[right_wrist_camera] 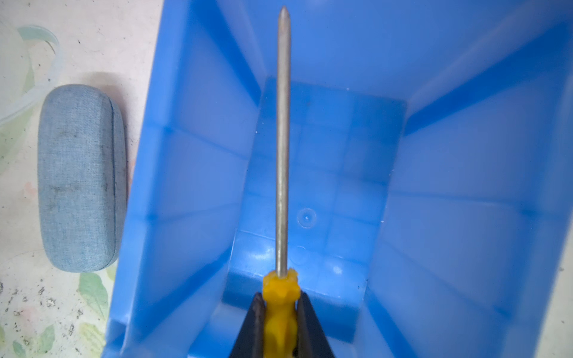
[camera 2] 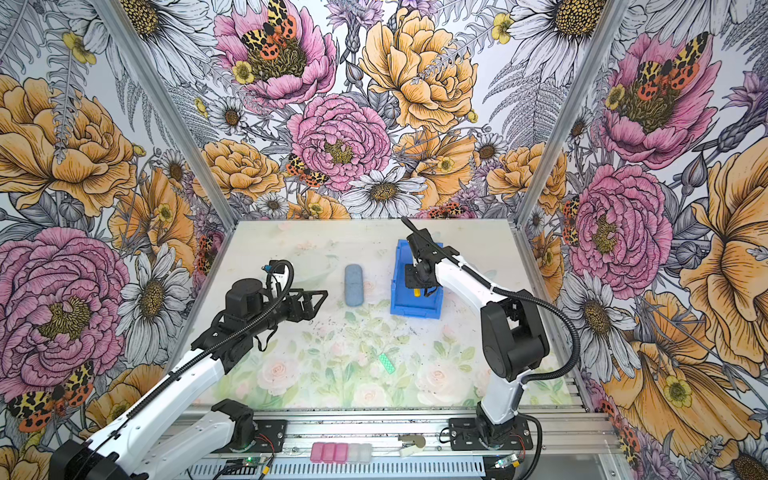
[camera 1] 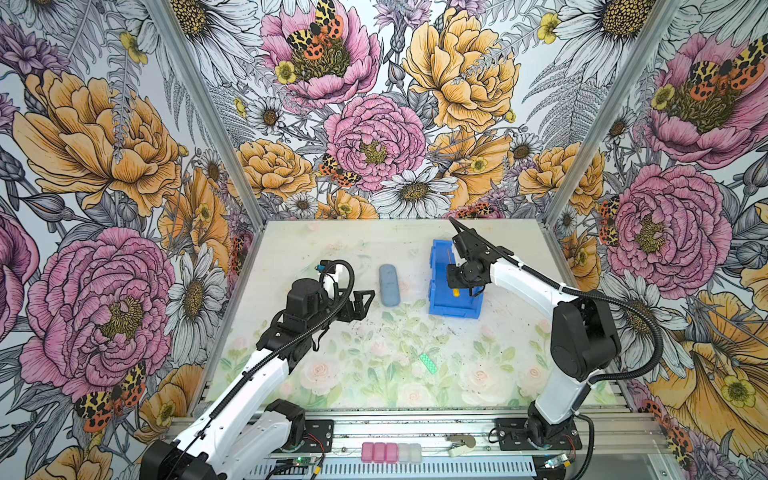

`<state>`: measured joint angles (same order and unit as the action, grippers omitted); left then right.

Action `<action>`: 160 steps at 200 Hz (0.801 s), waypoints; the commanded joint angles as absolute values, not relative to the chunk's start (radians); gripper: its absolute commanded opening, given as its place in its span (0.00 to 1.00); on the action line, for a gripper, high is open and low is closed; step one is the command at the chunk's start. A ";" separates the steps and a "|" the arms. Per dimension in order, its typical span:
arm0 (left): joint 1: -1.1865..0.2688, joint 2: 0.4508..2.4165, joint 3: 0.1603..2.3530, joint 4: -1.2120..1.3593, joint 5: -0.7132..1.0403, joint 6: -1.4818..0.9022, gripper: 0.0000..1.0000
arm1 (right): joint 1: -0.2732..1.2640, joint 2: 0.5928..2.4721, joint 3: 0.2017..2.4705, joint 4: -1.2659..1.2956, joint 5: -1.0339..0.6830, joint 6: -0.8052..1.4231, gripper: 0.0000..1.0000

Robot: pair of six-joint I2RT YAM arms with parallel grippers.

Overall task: Put the screwdriver in the bin
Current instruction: 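Carry the screwdriver with the right gripper over the blue bin, then lower the screwdriver into the blue bin and open the right gripper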

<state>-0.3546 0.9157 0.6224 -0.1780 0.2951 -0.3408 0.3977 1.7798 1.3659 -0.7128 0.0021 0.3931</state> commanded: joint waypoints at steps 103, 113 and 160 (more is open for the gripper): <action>-0.321 0.862 0.630 -0.184 0.243 -0.311 0.99 | 0.393 1.839 1.356 -0.632 0.008 0.408 0.00; -0.319 0.862 0.630 -0.184 0.245 -0.311 0.99 | 0.391 1.839 1.353 -0.630 0.011 0.405 0.01; -0.308 0.861 0.630 -0.186 0.250 -0.305 0.99 | 0.395 1.813 1.351 -0.630 0.018 0.407 0.20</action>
